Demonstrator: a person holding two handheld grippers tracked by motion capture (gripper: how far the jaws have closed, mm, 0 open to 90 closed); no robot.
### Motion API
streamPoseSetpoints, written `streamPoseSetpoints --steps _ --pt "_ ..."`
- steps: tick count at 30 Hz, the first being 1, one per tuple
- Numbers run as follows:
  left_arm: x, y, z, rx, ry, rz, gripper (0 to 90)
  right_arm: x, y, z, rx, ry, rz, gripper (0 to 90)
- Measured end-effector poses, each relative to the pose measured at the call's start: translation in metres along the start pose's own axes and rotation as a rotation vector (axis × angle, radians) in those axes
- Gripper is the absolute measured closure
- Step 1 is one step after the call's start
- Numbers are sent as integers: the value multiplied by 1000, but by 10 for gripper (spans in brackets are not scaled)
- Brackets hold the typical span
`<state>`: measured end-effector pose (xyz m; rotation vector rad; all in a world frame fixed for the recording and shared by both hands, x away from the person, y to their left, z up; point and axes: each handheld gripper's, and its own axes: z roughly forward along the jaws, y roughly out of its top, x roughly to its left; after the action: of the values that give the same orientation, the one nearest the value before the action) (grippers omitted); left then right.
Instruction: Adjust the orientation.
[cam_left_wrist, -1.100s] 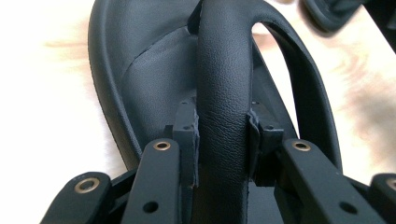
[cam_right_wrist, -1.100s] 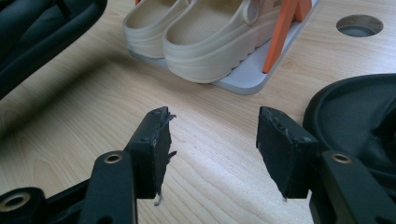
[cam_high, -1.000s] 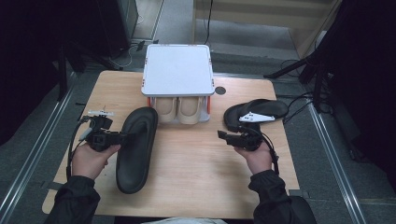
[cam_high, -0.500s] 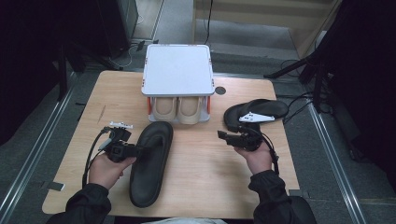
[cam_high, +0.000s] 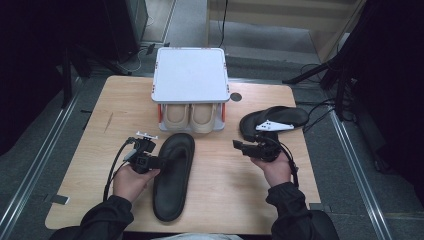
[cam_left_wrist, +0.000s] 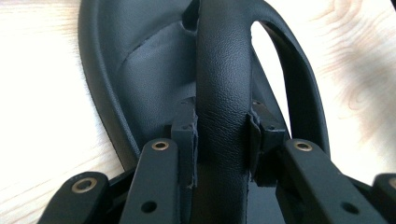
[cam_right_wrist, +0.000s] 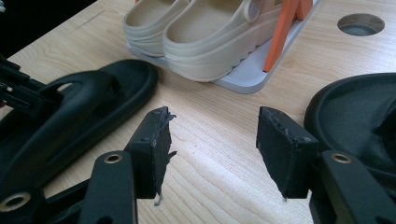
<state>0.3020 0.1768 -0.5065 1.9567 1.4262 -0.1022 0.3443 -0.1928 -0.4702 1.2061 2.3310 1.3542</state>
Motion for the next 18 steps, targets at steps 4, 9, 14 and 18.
streamPoseSetpoints --steps 4,9,14,18 --pt "-1 1 4 -25 -8 -18 684 -1 0 -1 -2 -1 3 453" --pt "2 1 4 -33 -29 -25 659 -2 0 -2 -6 -3 6 453" --pt "2 4 -2 -52 -51 -3 596 -3 0 -3 -8 -3 8 453" --pt "2 6 -11 -67 -48 12 566 -5 0 -6 -10 -11 10 454"
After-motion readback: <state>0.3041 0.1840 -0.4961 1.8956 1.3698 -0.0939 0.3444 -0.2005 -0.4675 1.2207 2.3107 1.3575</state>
